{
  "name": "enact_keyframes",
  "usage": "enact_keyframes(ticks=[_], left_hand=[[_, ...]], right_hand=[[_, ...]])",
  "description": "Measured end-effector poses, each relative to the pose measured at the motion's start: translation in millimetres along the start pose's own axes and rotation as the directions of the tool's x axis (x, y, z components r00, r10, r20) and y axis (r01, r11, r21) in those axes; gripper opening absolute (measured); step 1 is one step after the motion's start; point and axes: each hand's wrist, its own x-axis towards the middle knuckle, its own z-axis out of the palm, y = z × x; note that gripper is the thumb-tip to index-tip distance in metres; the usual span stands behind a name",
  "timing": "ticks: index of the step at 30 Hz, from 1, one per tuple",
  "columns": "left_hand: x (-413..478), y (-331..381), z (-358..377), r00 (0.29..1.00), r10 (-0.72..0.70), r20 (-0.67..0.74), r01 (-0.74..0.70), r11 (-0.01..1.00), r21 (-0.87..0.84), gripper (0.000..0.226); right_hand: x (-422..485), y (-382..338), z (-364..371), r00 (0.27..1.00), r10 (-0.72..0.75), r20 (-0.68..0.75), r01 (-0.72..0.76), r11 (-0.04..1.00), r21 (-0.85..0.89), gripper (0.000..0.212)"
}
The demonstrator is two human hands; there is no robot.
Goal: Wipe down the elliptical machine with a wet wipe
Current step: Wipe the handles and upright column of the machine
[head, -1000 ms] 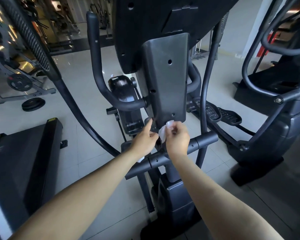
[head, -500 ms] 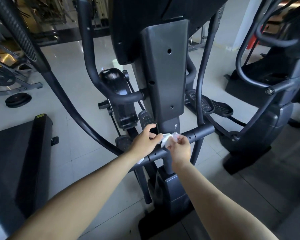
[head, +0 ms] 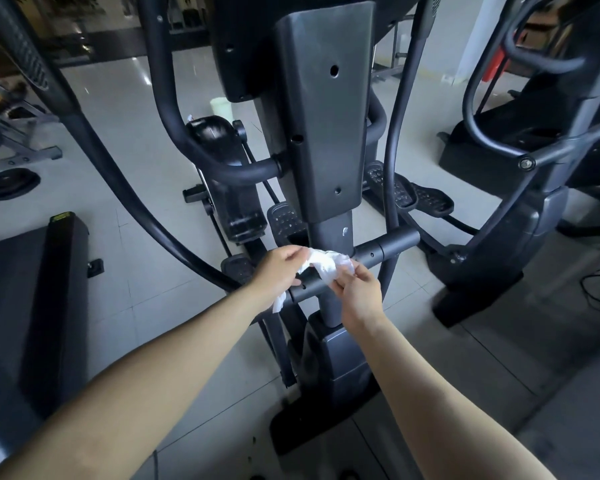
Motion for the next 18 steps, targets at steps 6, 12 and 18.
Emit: enact_keyframes(ticks=[6,12,18], left_hand=[[-6,-1,-9,0.998,0.023,0.050,-0.030,0.988,0.148,0.028],[-17,-6,-18,0.981,-0.049,0.187,0.007,0.976,0.216,0.032],[-21,-12,-16,0.961,-0.005,0.278,-0.024,0.995,0.099,0.020]], right_hand=[[-11,0,2,1.000,0.020,0.001,-0.020,0.999,0.032,0.023],[-15,4,4,0.997,0.067,-0.043,-0.072,0.990,-0.120,0.024],[-30,-4,8,0.997,-0.001,0.076,0.024,0.952,-0.304,0.022]])
